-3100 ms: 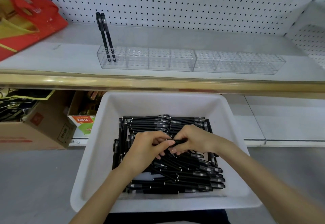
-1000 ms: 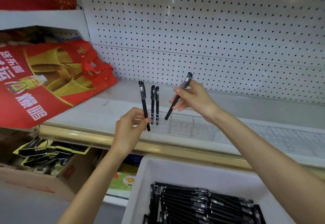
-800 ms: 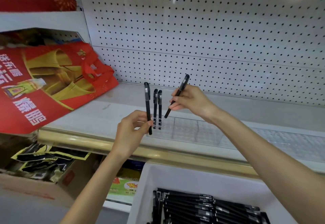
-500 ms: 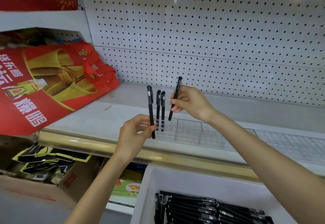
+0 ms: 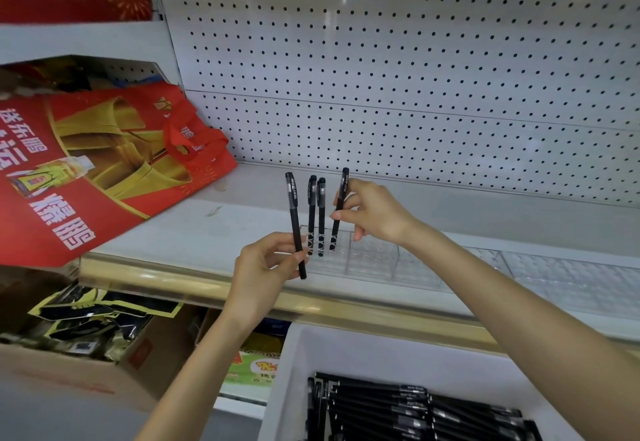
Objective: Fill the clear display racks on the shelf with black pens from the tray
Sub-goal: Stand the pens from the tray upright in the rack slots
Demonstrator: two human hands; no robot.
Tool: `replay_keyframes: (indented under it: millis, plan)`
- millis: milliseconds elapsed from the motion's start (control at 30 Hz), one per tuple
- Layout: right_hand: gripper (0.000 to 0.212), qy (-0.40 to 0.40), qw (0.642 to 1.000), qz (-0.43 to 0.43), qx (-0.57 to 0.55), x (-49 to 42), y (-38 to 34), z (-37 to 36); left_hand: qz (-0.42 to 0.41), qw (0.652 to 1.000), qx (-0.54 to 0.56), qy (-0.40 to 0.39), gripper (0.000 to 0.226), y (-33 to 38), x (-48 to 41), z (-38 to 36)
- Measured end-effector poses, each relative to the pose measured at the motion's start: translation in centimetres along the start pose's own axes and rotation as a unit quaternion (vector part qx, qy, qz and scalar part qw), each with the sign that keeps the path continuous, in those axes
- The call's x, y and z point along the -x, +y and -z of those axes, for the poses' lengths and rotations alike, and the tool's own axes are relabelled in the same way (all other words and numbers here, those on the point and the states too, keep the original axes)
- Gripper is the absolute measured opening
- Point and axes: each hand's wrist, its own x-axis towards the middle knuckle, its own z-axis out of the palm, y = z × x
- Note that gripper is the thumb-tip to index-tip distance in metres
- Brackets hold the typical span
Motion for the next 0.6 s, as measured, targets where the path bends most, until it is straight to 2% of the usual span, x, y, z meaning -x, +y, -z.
replay_keyframes:
  millis: [200, 233, 300, 367, 433, 600]
  plan:
    - [0.021, -0.005, 1.000, -0.002, -0.013, -0.1, -0.1, -0.3, 0.004, 1.000, 0.008, -0.004, 0.018, 0.2, 0.3, -0.2]
    - [0.017, -0.014, 0.999, -0.006, -0.032, 0.0, -0.1, -0.2, 0.006, 1.000, 0.010, -0.007, 0.018, 0.2, 0.3, -0.4]
    - [0.024, -0.021, 0.996, -0.019, -0.081, 0.6, 0.0, 0.3, 0.011, 1.000, 0.024, -0.009, 0.018, 0.3, 0.4, -0.8]
    - [0.029, 0.009, 0.991, -0.038, -0.131, 1.7, 0.4, 0.9, 0.019, 0.999, 0.042, -0.011, 0.018, 0.2, 0.5, -1.6]
    - [0.022, 0.037, 0.980, -0.044, -0.190, 3.2, 0.7, 1.7, 0.025, 0.998, 0.056, -0.016, 0.018, 0.1, 0.7, -2.5]
    - [0.016, -0.032, 0.960, -0.031, -0.277, 5.7, -0.1, 1.7, 0.019, 0.997, 0.056, -0.053, 0.019, 0.3, 1.0, -4.7]
